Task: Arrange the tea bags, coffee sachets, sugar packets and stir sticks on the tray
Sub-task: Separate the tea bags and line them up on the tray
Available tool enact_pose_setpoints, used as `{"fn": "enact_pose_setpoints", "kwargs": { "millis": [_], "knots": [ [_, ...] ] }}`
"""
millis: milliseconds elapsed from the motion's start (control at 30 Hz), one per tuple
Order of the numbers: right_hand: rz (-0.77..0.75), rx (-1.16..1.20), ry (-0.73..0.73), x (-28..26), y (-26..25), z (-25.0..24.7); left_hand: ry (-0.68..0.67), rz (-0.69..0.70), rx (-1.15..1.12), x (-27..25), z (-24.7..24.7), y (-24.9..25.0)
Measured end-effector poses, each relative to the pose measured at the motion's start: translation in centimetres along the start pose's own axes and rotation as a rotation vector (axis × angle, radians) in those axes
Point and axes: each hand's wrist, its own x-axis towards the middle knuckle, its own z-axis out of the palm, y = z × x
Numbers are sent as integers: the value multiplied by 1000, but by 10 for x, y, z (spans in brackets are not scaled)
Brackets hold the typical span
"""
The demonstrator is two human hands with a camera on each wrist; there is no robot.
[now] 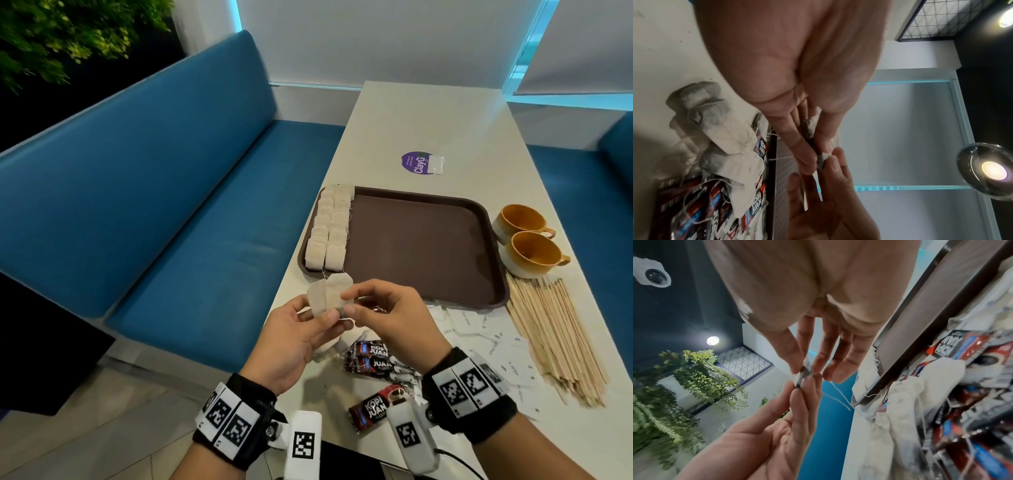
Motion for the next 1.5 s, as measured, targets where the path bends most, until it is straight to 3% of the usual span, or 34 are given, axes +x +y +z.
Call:
{"fn": "enact_pose_setpoints", "kwargs": {
  "millis": [300, 500, 667, 867, 1233, 1500],
  "knots": [
    [81, -12, 111, 15, 0, -6, 172, -19, 68, 6, -2, -3],
    [157, -221, 250, 67, 19, -21, 216, 12, 39, 9, -10, 1],
    [164, -364, 208, 97, 32, -10, 247, -2, 83, 9, -20, 1],
    [199, -357, 120, 114, 42, 4, 246, -22, 178, 5, -33, 2],
    [319, -476, 94, 129, 46, 8, 260, -30, 170, 6, -42, 3],
    [271, -442, 127, 131, 43, 7, 265, 36, 97, 11, -46, 3]
  ]
}}
